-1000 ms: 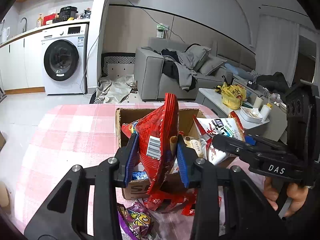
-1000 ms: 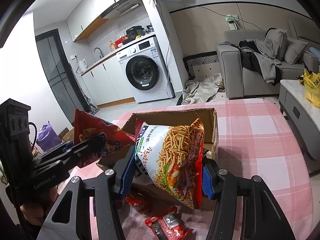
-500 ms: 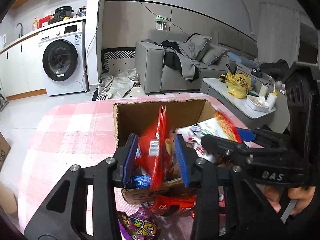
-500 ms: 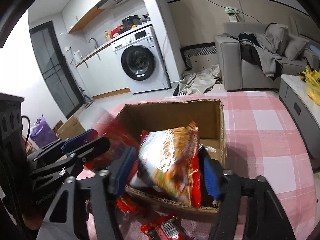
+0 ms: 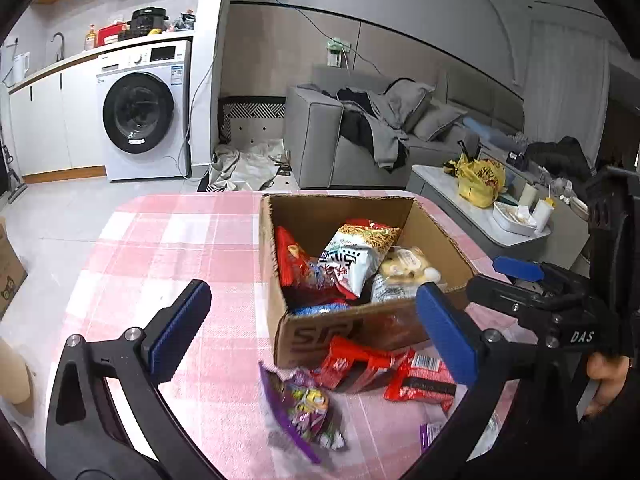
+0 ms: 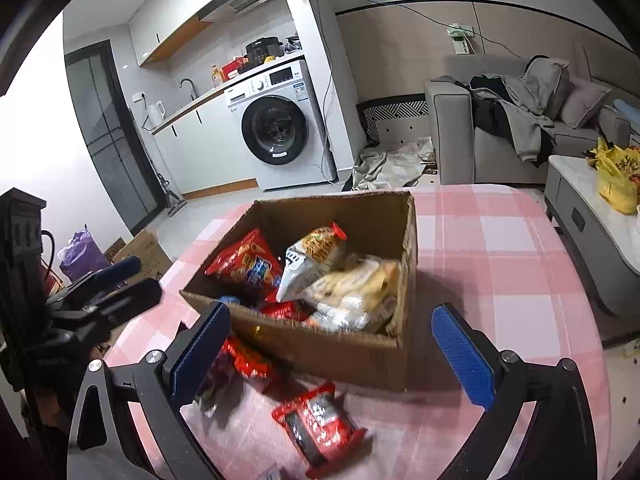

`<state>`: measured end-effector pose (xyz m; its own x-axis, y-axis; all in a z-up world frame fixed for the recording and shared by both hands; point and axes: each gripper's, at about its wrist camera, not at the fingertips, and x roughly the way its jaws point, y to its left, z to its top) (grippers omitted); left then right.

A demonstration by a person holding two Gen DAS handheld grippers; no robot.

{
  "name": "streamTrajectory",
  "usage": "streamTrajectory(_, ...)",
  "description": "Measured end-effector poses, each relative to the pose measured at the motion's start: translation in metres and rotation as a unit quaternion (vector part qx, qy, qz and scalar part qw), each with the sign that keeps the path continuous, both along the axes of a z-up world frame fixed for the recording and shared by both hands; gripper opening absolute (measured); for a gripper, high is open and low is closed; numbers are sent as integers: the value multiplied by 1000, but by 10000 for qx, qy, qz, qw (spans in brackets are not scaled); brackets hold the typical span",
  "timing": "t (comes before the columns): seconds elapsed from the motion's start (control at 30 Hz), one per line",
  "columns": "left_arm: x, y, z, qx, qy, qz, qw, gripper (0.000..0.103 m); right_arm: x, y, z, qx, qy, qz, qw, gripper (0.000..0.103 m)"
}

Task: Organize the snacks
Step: 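Move both grippers back toward the remaining snacks beside the box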

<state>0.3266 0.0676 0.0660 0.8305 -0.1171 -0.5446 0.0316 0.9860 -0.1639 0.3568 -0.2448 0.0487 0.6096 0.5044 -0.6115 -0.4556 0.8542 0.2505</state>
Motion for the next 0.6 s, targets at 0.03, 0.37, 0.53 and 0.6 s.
streamTrajectory(0.03, -4, 1, -1, 2, 5, 13, 10000, 102, -4, -2, 0, -4, -8, 7, 10000, 102)
streamTrajectory(0.37, -75, 24, -26, 85, 143, 170, 9997, 102, -26, -4, -3, -296, -37, -8, 9996, 103)
streamTrajectory(0.53, -97, 29, -35, 78, 280, 82, 9995, 102, -42, -9, -10, -501, 32, 11, 9987, 103)
streamTrajectory(0.6, -103, 28, -38, 157, 313, 86, 9993, 102, -47, -12, -15, -530, 129, 20, 9985, 103)
